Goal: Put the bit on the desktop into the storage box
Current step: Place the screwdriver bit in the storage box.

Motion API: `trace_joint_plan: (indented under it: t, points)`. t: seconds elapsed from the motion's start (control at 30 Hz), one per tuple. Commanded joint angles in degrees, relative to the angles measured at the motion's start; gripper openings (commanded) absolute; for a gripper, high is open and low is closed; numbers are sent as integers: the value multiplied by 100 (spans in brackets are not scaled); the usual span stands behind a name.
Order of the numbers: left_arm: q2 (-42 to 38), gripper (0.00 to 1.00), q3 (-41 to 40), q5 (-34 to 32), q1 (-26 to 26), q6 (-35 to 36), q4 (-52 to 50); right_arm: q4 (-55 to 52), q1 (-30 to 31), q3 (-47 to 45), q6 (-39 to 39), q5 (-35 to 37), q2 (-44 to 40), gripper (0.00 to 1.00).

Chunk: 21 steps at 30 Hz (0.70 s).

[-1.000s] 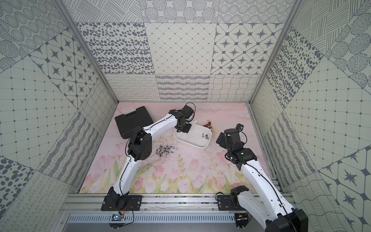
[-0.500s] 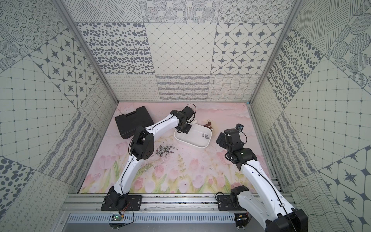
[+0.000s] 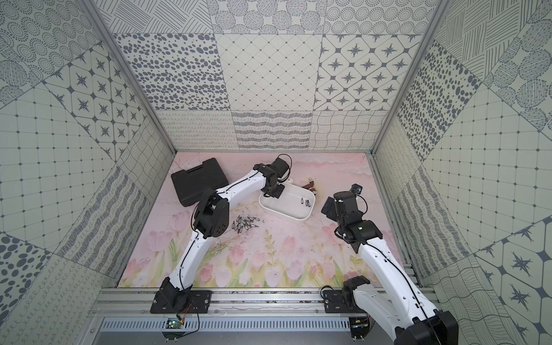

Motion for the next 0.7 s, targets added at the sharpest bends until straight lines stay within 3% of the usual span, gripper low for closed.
trace_joint_plan:
  t: [0.0,0.33,0.67]
  points:
    - [-116,22,74,-116,6,55,-137,208,-36,-88,61,-48,-46,97]
    - [-711,37,-45,-53,-8,-54,-345,208,-36,-132,108,-109,-30,97]
    - [-2475,48,-1720,-112,-7,-213,230,232,-36,-140,107,-231,94,97]
